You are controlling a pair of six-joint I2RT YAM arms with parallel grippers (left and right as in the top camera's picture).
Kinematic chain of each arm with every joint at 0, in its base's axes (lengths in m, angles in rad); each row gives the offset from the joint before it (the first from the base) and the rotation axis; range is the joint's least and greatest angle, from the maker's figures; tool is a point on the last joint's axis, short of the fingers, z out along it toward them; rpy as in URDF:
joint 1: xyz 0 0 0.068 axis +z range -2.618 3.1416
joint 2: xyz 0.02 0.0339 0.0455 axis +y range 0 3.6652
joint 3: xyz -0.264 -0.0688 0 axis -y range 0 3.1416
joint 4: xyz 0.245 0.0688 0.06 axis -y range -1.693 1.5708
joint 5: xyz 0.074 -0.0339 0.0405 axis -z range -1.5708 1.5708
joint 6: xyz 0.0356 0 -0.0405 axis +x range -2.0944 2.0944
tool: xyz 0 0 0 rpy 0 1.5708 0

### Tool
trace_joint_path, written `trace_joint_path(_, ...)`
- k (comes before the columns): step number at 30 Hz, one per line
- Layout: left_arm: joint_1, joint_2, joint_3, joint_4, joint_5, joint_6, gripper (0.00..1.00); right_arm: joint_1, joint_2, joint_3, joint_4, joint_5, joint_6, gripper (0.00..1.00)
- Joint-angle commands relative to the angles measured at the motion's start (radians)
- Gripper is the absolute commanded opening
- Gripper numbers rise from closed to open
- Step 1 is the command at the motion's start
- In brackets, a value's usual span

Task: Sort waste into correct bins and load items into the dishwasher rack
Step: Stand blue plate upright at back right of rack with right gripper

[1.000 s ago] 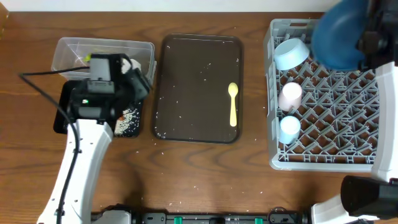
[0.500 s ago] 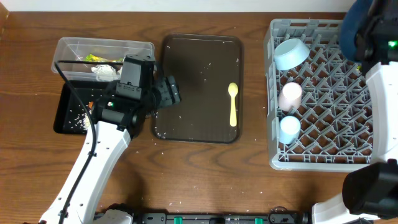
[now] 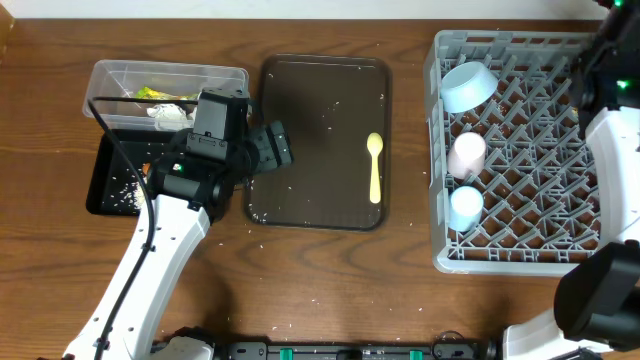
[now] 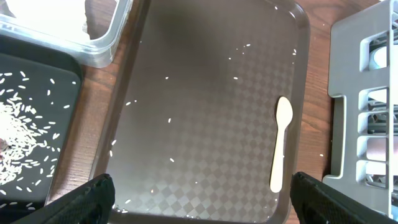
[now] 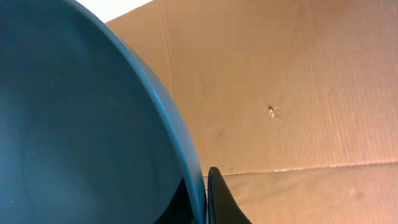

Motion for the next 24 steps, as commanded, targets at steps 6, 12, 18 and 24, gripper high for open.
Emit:
trace_joint_path(6, -0.002, 0.0, 0.021, -0.001, -0.001, 0.008, 0.92, -0.058, 0.074, -0.005, 0.067, -0.145, -0.129, 0.01)
trace_joint_path(12, -0.002, 0.0, 0.021, -0.001, -0.001, 0.008, 0.92, -0.059, 0.135, -0.005, 0.151, -0.187, -0.188, 0.01)
trace_joint_path(18, -0.002, 0.0, 0.021, -0.001, -0.001, 0.008, 0.93, -0.059, 0.187, -0.005, 0.156, -0.189, -0.187, 0.01)
trace_joint_path(24, -0.002, 0.0, 0.021, -0.001, -0.001, 0.008, 0.93, -0.053, 0.196, -0.005, 0.137, -0.185, -0.151, 0.01)
